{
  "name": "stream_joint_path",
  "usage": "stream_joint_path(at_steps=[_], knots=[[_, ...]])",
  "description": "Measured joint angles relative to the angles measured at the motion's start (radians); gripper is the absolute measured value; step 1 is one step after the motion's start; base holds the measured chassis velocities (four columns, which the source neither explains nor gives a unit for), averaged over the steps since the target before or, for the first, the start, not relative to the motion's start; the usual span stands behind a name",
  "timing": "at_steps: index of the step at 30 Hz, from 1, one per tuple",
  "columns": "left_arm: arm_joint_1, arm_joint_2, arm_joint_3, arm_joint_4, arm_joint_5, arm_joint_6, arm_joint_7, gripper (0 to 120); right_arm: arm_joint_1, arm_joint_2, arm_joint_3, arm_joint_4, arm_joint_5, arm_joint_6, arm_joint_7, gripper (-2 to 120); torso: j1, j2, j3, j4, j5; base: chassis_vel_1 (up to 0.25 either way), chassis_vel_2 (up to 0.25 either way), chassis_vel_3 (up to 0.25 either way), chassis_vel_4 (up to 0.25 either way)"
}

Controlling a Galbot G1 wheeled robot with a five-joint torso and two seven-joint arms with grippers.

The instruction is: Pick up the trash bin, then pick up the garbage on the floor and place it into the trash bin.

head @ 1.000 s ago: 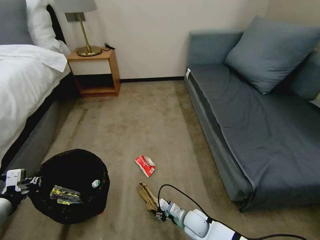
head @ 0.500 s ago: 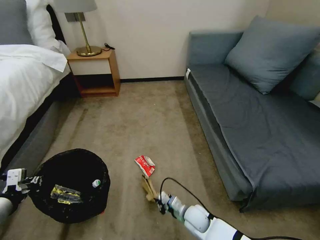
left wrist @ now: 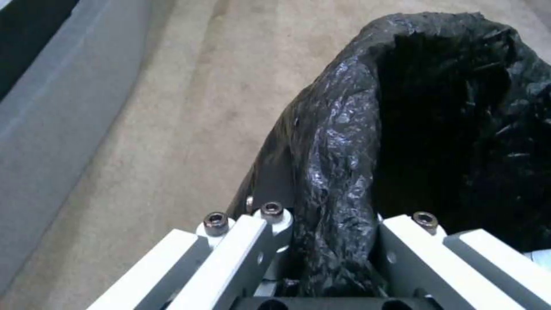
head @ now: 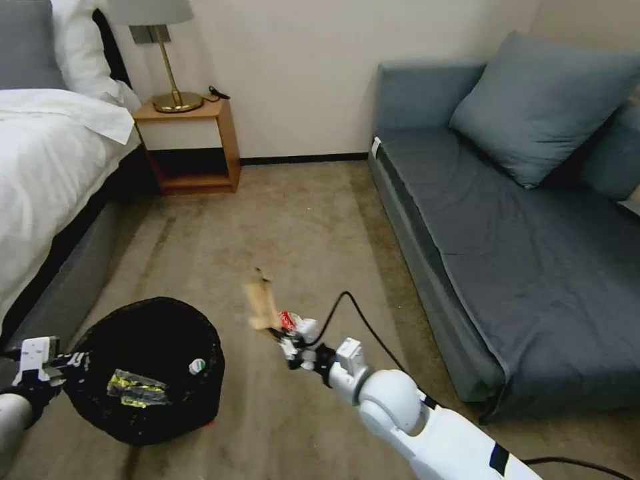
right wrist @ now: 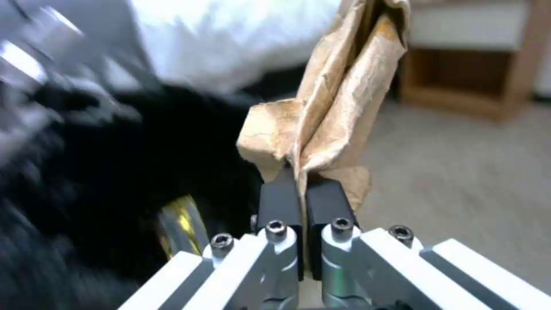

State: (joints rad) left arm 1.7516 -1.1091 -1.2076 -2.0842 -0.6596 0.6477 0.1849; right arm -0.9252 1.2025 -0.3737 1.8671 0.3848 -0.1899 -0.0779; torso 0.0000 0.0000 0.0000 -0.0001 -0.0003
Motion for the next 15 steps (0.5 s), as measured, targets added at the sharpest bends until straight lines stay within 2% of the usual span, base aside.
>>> stream_joint_path(at_steps=[6, 10, 15], knots=[[0.009, -0.007, -0.001, -0.007, 0.009, 0.001, 0.000, 5, 0.110, 0.113, -0.136, -0.071, -0.027, 0.015, 0.007, 1, 0.000, 0.000, 0.000, 0.0003, 0.0001, 0.000, 0.000, 0.000, 0.000], [0.010, -0.012, -0.002, -0.009, 0.009, 0.002, 0.000, 5, 0.143, 0.161, -0.207, -0.115, -0.054, 0.013, 0.011, 1, 0.000, 0.000, 0.000, 0.0002, 0.0001, 0.000, 0.000, 0.000, 0.000], [0.010, -0.014, -0.003, -0.011, 0.010, 0.002, 0.000, 5, 0.146, 0.195, -0.230, -0.147, -0.067, 0.014, 0.026, 2, 0.000, 0.000, 0.000, 0.0002, 0.0001, 0.000, 0.000, 0.000, 0.000]])
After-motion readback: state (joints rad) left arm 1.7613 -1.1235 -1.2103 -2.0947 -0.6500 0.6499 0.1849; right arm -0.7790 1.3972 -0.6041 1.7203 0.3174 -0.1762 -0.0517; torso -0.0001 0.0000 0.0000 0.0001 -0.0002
